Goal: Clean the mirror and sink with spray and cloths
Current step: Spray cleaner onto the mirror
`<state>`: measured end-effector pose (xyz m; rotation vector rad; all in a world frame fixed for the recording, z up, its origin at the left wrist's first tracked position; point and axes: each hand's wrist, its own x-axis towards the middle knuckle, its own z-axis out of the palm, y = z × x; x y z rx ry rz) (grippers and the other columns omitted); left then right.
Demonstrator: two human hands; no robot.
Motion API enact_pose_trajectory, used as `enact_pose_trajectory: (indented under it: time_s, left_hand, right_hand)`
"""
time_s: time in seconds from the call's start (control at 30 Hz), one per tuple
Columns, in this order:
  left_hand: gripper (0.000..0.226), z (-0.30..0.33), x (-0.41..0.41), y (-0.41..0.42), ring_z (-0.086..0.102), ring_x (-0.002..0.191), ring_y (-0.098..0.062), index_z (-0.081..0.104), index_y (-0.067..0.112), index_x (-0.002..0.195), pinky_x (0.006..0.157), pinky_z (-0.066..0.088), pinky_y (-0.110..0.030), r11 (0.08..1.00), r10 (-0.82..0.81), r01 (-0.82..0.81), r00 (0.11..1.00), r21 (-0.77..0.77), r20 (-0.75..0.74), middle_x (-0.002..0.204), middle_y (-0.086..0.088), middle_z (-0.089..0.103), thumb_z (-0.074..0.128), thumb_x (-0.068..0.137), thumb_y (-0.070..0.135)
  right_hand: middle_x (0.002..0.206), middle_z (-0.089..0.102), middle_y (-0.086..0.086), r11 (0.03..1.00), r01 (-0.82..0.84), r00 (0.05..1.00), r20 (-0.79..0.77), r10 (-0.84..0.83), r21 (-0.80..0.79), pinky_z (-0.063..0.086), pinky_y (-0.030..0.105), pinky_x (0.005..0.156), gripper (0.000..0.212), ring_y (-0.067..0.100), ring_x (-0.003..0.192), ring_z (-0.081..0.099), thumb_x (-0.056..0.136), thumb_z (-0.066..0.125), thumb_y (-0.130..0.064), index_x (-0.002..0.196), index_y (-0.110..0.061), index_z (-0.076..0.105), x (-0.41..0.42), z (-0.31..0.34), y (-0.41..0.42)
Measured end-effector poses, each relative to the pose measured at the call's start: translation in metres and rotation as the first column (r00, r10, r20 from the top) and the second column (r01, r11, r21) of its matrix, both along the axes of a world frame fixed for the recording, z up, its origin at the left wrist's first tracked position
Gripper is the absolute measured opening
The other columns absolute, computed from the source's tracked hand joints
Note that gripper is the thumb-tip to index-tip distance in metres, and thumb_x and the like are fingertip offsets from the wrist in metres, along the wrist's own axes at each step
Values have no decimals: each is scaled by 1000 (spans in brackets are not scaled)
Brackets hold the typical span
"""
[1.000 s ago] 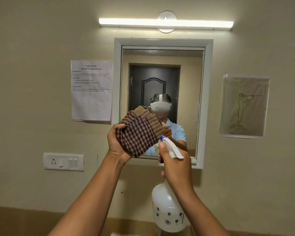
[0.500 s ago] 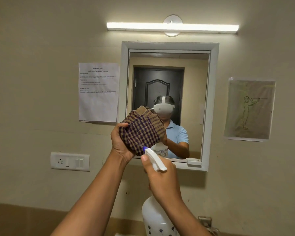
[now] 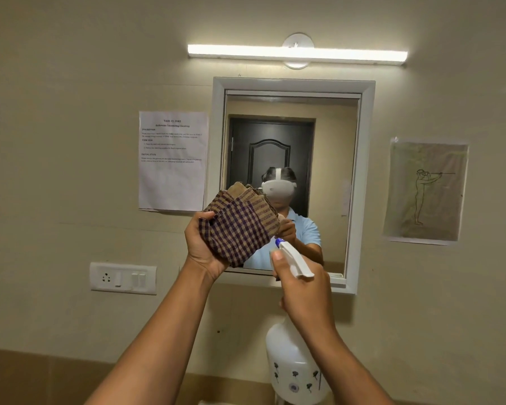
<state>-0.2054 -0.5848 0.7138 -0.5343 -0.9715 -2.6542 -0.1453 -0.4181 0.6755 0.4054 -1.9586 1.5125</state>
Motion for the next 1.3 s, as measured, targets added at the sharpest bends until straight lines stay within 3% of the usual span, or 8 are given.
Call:
enact_pose_trajectory:
  time_s: [0.27, 0.5, 0.73, 0.83, 0.97, 1.03, 1.17, 1.3]
  left_hand:
    - [36, 2, 14, 3, 63, 89, -30, 66, 11, 103, 62, 59, -38, 1000, -12, 12, 1000, -2, 12, 90, -8, 74, 37, 92, 31]
    - [36, -3, 23, -5, 63, 88, -29, 67, 13, 99, 64, 57, -38, 999, 37, -37, 999, 3, 15, 88, -7, 75, 37, 93, 31]
    - [48, -4, 29, -21, 62, 88, -30, 79, 17, 71, 75, 54, -41, 998, 59, -59, 998, 32, 13, 81, -6, 76, 39, 94, 30]
    - [51, -2, 31, -34, 63, 86, -28, 79, 18, 66, 67, 60, -40, 997, 62, -62, 998, 56, -10, 78, -4, 75, 38, 95, 28]
    - [50, 1, 28, -53, 72, 76, -26, 78, 19, 71, 59, 61, -40, 994, 67, -64, 997, 93, -24, 83, -3, 75, 35, 95, 27]
    - [46, 1, 26, -61, 75, 73, -25, 78, 18, 77, 62, 62, -42, 992, 58, -52, 997, 111, -46, 87, -5, 76, 36, 94, 26]
    - [33, 4, 21, -73, 75, 83, -24, 75, 19, 96, 76, 59, -46, 990, 68, -57, 994, 128, -82, 103, -5, 74, 52, 74, 25]
    - [37, 9, 18, -72, 75, 81, -22, 76, 21, 95, 78, 57, -44, 984, 103, -95, 993, 153, -48, 99, -2, 74, 40, 89, 27]
  right_hand:
    - [59, 58, 1, 994, -72, 997, -27, 74, 78, 53, 42, 53, 38, 18, 56, 59, 89, 54, -51, 68, -20, 59, 17, -8, -30]
    - [62, 60, 0, 992, -76, 997, -7, 77, 101, 56, 44, 54, 38, 17, 59, 61, 89, 54, -54, 69, -22, 60, 17, -19, -37]
    - [75, 67, 3, 994, -89, 996, 12, 90, -61, 56, 30, 53, 28, 18, 65, 66, 85, 52, -55, 84, -28, 62, 16, 7, -18]
    - [75, 67, 9, 992, -17, 998, -55, 10, -122, 49, 24, 44, 27, 20, 59, 63, 90, 55, -48, 84, -24, 65, 4, 36, 5]
    - [73, 69, 6, 964, 91, 985, -121, -125, -250, 52, 34, 51, 32, 21, 59, 62, 89, 59, -50, 94, -20, 71, -17, 89, 41]
    - [68, 68, 0, 946, 153, 968, -150, -202, -284, 58, 45, 62, 28, 22, 60, 63, 89, 59, -50, 82, -24, 69, -21, 116, 56]
    - [62, 62, 0, 919, 190, 951, -168, -260, -344, 57, 42, 63, 33, 17, 54, 60, 93, 58, -43, 66, -25, 53, -25, 159, 74]
    - [74, 68, 7, 905, 258, 931, -164, -327, -339, 60, 40, 64, 35, 19, 60, 63, 93, 55, -49, 77, -18, 60, -37, 180, 80]
